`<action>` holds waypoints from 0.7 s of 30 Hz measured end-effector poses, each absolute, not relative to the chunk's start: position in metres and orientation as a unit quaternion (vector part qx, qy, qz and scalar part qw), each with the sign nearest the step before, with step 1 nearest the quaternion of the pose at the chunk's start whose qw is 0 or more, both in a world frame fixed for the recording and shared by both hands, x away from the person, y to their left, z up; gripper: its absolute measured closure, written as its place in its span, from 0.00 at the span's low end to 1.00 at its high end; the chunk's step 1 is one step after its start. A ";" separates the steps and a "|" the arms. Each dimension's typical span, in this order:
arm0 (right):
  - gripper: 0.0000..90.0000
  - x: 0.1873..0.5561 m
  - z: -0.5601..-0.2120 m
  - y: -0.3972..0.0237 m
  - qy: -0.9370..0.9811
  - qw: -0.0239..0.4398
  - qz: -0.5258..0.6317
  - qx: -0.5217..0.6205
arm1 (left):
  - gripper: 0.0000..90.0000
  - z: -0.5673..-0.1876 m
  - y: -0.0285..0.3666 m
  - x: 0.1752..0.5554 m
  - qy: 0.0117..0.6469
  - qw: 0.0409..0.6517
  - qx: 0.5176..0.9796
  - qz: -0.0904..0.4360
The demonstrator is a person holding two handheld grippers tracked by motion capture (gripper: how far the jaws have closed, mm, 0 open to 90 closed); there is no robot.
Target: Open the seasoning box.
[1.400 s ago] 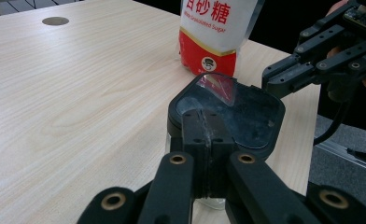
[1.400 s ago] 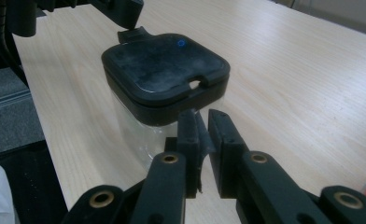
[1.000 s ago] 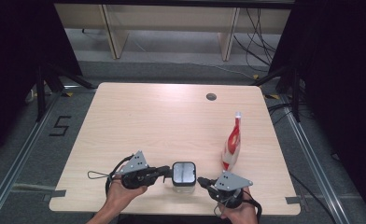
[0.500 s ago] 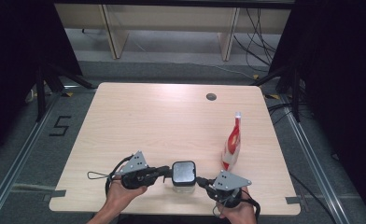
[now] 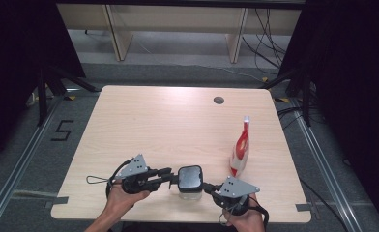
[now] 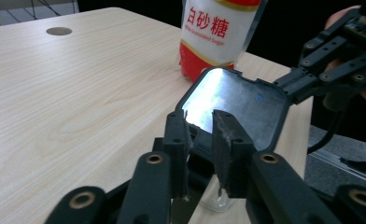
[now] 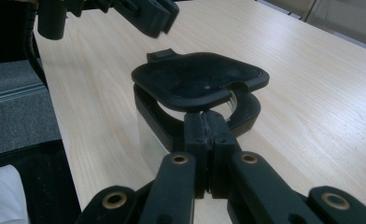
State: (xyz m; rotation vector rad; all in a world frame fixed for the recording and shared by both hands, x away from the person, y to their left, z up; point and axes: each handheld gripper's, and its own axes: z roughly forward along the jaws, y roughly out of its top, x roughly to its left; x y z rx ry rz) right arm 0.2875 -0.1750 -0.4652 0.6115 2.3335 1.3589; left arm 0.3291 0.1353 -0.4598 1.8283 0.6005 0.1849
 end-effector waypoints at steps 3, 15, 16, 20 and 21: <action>1.00 0.288 -0.462 -0.176 0.827 0.188 0.483 0.218 | 0.77 -0.462 0.145 0.326 0.248 0.566 0.782 0.087; 0.99 0.291 -0.452 -0.174 0.823 0.194 0.491 0.212 | 0.56 -0.482 0.149 0.325 0.245 0.528 0.809 0.081; 0.99 0.291 -0.451 -0.173 0.823 0.194 0.491 0.211 | 0.56 -0.484 0.149 0.325 0.235 0.522 0.815 0.087; 0.99 0.289 -0.446 -0.169 0.822 0.196 0.491 0.213 | 0.49 -0.489 0.145 0.325 0.238 0.512 0.821 0.088; 0.99 0.289 -0.446 -0.169 0.822 0.196 0.491 0.213 | 0.49 -0.489 0.145 0.325 0.238 0.512 0.821 0.088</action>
